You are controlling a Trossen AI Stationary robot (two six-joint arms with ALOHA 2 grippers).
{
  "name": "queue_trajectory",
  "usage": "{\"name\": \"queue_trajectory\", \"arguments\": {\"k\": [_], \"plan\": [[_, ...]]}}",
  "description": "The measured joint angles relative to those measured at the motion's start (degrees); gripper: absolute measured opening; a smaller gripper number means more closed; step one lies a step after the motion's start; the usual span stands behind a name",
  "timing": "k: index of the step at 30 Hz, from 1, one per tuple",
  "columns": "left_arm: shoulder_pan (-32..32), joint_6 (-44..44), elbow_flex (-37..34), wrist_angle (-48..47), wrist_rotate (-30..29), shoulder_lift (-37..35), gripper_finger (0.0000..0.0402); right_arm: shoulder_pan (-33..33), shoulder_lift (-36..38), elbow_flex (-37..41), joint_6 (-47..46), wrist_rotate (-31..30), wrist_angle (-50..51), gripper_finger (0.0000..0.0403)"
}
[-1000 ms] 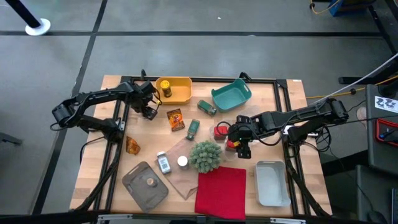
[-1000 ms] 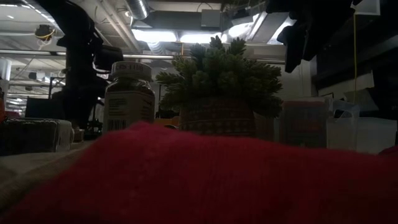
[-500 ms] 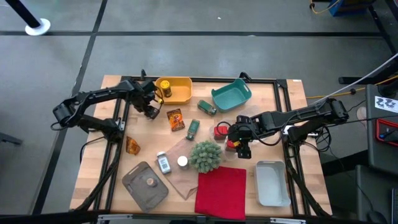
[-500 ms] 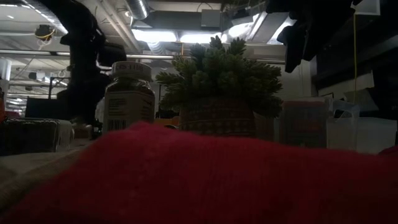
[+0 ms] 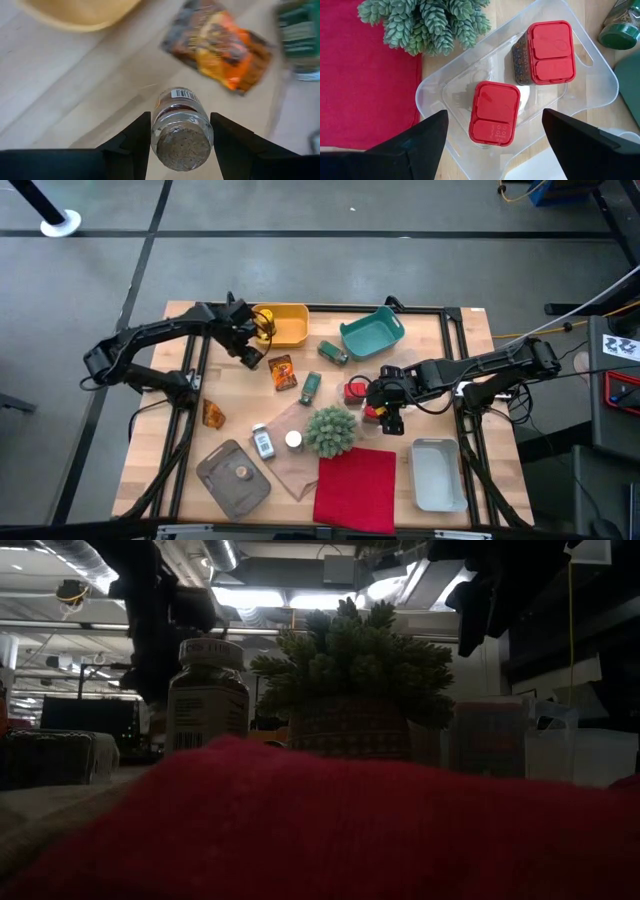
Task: Sort spices by type
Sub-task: Put the brown seasoning bottle into the black bin
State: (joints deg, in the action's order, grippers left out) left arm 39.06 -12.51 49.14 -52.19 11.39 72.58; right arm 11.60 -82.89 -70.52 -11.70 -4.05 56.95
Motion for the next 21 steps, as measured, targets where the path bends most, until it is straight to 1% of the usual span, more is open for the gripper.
{"name": "queue_trajectory", "arguments": {"k": [5, 12, 14, 16, 21], "plan": [[-3.8, -1.1, 1.1, -0.5, 0.7, -2.8, 0.0164, 0.0, 0.0, 0.0, 0.0, 0.0, 0.0, 0.0324], [-10.0, -6.9, 1.5, -4.5, 0.7, -9.4, 0.0165, 0.0, 0.0, 0.0, 0.0, 0.0, 0.0, 0.0324], [-12.4, -9.3, 1.5, -6.0, 0.9, -11.4, 0.0165, 0.0, 0.0, 0.0, 0.0, 0.0, 0.0, 0.0324], [-15.1, -11.9, 1.5, -7.4, 2.3, -13.6, 0.0166, 0.0, 0.0, 0.0, 0.0, 0.0, 0.0, 0.0324], [-23.6, -21.6, 1.5, -7.4, 6.0, -18.3, 0.0166, 0.0, 0.0, 0.0, 0.0, 0.0, 0.0, 0.0324]]}}
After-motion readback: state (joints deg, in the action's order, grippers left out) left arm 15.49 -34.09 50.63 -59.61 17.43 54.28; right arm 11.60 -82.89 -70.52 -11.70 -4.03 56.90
